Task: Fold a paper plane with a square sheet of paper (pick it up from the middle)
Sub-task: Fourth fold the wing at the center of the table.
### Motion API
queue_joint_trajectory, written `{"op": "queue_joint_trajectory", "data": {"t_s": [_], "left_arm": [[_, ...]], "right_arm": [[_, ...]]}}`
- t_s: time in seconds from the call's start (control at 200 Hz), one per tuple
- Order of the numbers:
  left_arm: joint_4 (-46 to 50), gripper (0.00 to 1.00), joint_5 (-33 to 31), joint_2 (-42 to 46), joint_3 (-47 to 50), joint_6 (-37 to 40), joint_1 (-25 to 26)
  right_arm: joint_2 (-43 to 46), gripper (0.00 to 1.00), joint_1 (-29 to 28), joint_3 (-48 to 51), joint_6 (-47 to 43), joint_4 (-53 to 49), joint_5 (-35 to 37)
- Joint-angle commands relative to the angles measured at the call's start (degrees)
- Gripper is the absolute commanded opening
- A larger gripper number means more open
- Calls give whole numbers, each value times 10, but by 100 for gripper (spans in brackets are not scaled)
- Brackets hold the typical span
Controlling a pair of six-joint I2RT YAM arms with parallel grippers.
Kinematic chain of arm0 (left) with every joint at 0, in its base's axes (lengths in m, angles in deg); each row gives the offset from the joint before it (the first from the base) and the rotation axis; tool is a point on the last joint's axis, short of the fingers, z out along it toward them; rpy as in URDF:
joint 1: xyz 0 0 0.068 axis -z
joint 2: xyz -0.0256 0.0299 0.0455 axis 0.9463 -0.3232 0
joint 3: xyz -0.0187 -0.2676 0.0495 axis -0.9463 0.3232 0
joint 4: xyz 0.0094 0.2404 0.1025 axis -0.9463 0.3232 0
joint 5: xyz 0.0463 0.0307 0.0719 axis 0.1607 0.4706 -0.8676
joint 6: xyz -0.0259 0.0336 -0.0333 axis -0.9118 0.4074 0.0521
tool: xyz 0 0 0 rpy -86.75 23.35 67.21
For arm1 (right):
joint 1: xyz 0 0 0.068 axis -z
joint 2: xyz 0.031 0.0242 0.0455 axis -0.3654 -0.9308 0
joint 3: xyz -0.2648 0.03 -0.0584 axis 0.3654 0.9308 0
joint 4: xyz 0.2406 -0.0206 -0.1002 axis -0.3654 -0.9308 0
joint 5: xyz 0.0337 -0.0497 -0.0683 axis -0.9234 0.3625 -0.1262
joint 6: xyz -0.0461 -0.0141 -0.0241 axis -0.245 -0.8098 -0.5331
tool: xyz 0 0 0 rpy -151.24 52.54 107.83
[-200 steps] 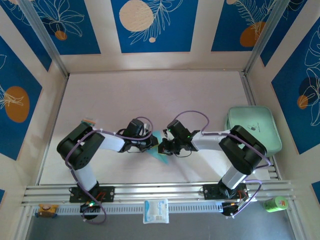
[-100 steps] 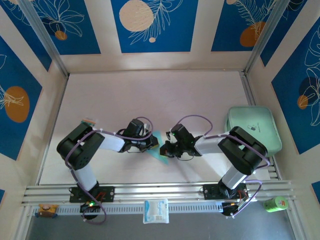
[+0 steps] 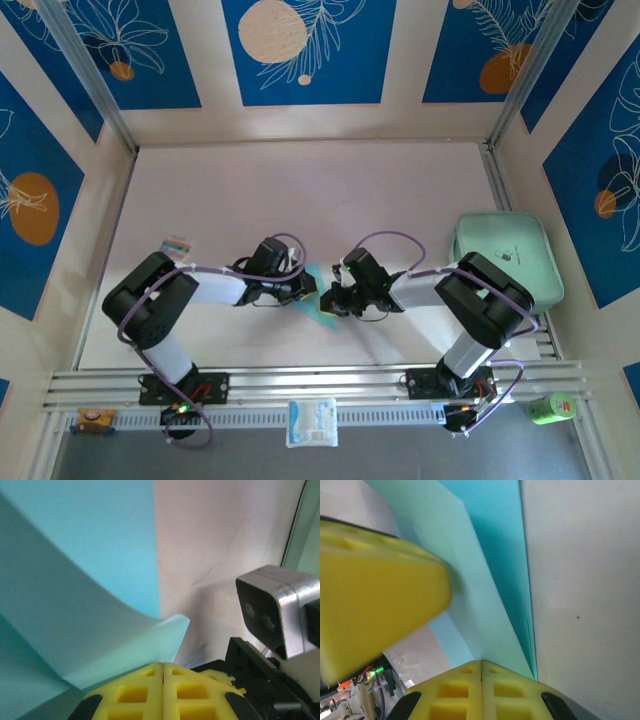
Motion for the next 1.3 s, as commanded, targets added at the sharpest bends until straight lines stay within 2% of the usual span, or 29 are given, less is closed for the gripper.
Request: {"op": "queue_joint_trajectory", "data": {"t_s": [0.0, 0.25, 0.835, 1.295], "left_arm": [[-6, 7, 11, -22, -3, 3, 12], [35, 2, -31, -41, 2, -6, -4], [64, 4, -15, -48, -47, 29, -60], [101, 4, 0, -65, -68, 73, -132]], "right_arm": [[-23, 1, -1, 16, 8, -51, 3], [-22, 1, -1, 26, 4, -60, 7], [-23, 1, 0, 33, 3, -58, 2], [-22, 1, 1, 36, 1, -59, -1]]}}
